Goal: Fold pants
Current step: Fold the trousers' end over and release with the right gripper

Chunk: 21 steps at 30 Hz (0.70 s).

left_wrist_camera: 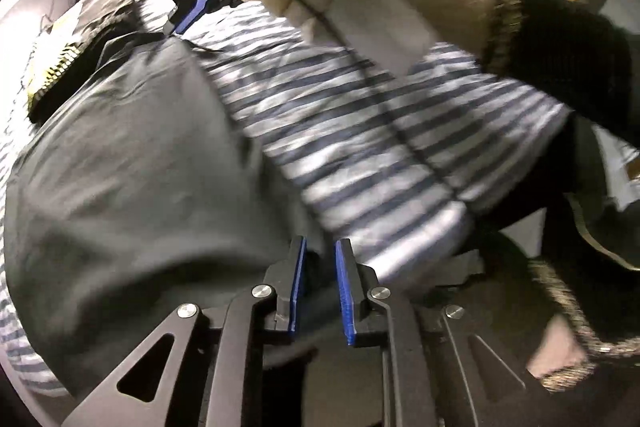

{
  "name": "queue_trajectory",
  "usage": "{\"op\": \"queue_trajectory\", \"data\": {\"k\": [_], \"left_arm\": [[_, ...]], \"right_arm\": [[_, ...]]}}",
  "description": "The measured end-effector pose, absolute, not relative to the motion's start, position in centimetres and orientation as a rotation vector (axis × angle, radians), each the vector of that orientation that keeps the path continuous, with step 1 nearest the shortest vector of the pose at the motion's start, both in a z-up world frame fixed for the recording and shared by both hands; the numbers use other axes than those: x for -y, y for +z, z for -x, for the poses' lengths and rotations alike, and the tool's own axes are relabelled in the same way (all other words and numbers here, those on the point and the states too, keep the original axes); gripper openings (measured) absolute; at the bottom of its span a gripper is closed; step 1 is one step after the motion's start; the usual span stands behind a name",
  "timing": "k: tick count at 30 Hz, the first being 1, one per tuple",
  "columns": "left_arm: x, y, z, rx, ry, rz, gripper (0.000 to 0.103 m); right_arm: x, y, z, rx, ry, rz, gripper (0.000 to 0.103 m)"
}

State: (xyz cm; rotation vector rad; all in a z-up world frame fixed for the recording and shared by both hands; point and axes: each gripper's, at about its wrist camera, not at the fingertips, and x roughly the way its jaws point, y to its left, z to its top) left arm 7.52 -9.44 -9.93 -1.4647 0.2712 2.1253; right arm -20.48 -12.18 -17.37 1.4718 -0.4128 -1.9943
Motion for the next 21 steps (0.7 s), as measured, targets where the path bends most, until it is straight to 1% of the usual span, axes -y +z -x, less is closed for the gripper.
{"op": "queue_trajectory", "data": {"k": [3,4,6,7,8,9,10,13,17,18,20,21], "left_arm": [[9.2,-7.9,-8.8,-0.266,2.120,1.433,0.020],[9.6,-7.0,-8.8,-0.245,2.141,1.424,0.023],[11.6,-5.4,-8.4,-0.196,2.218,1.405,0.034],[13.2,-4.6,-7.9,-0.181,2.290,1.396,0.047],[14.5,-4.1,-7.6,-0.164,2.351,1.394,0.057],[16.4,-3.5,-6.7,-0.115,2.422,1.392,0.059],[18.1,-3.1,-6.1,-0.067,2.462,1.396,0.060],[22.5,-3.1,-4.1,-0.034,2.607,1.427,0.060],[26.8,-5.5,-1.8,0.132,2.616,1.523,0.060],[27.4,-6.4,-1.4,0.120,2.620,1.560,0.060],[28.2,-8.2,-1.1,0.070,2.633,1.648,0.060],[29.1,-9.2,-1.0,0.104,2.625,1.690,0.061]], "right_arm": [[9.8,-16.1,20.9,0.448,-2.050,-1.446,0.012],[8.7,-15.5,20.6,0.468,-2.056,-1.430,0.012],[7.4,-14.0,19.0,0.457,-2.055,-1.392,0.012],[7.3,-13.2,17.4,0.424,-2.059,-1.365,0.012],[7.5,-12.7,15.8,0.388,-2.054,-1.343,0.012],[7.7,-12.4,14.4,0.360,-2.043,-1.325,0.012],[8.5,-12.1,12.4,0.319,-2.030,-1.306,0.012],[10.7,-12.4,6.8,0.194,-1.990,-1.281,0.012],[14.4,-13.5,1.7,0.023,-1.979,-1.259,0.013],[15.5,-14.1,0.9,-0.003,-1.970,-1.259,0.014],[16.7,-15.2,0.1,0.007,-1.936,-1.299,0.014],[17.3,-15.9,-0.3,0.010,-1.910,-1.315,0.015]]}}
